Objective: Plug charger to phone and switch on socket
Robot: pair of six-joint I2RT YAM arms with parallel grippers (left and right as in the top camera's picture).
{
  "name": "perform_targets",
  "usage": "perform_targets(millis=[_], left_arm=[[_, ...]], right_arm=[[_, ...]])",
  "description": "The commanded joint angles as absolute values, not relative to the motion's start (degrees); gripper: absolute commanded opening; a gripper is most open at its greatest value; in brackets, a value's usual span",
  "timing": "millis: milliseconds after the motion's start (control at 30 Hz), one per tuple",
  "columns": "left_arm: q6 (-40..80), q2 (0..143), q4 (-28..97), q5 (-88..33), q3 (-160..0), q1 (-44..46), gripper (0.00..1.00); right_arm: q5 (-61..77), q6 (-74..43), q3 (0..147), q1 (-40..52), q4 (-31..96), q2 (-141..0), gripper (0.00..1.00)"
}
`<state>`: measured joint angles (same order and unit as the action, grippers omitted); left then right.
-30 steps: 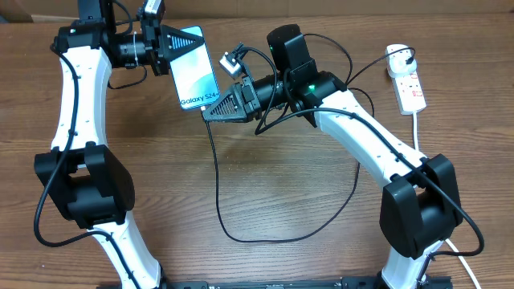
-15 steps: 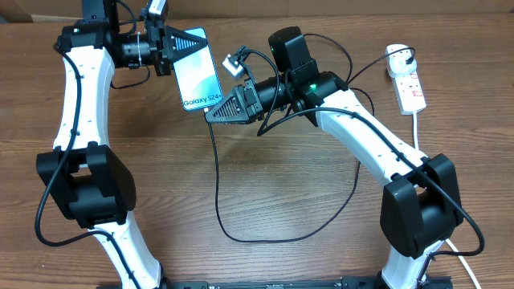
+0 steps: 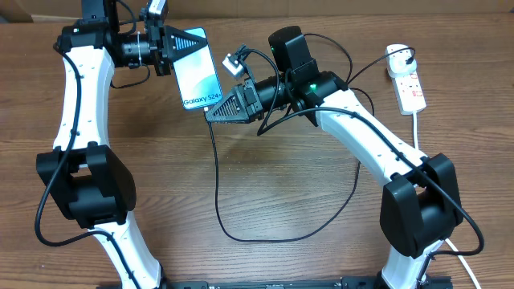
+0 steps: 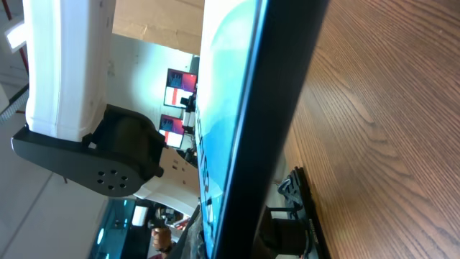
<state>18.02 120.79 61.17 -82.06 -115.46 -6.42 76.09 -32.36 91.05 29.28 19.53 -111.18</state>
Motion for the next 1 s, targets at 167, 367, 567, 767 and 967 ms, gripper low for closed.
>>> perform_targets(millis=[167, 367, 567, 767, 967], left_arm=[[18.4, 119.7, 61.2, -80.7, -116.4, -5.2, 0.04], [18.4, 119.7, 61.0, -77.4, -116.4, -5.3, 0.04], [18.4, 119.7, 61.1, -72.4, -116.4, -5.3, 0.04], [18.4, 119.7, 64.1, -59.9, -116.4, -5.3, 0.04], [18.4, 119.7, 66.9, -48.9, -116.4, -5.3, 0.04]], right_arm=[[75.1, -33.2, 91.4, 29.5, 19.3, -111.5, 0.04], [69.1, -28.3, 91.4, 29.5, 26.0, -111.5, 0.04], [59.2, -20.6, 91.4, 29.5, 37.5, -111.5, 0.04], [29.1, -17.9, 91.4, 29.5, 50.5, -111.6, 0.04], [13.2, -18.1, 91.4, 30.1, 53.0, -115.2, 0.04]])
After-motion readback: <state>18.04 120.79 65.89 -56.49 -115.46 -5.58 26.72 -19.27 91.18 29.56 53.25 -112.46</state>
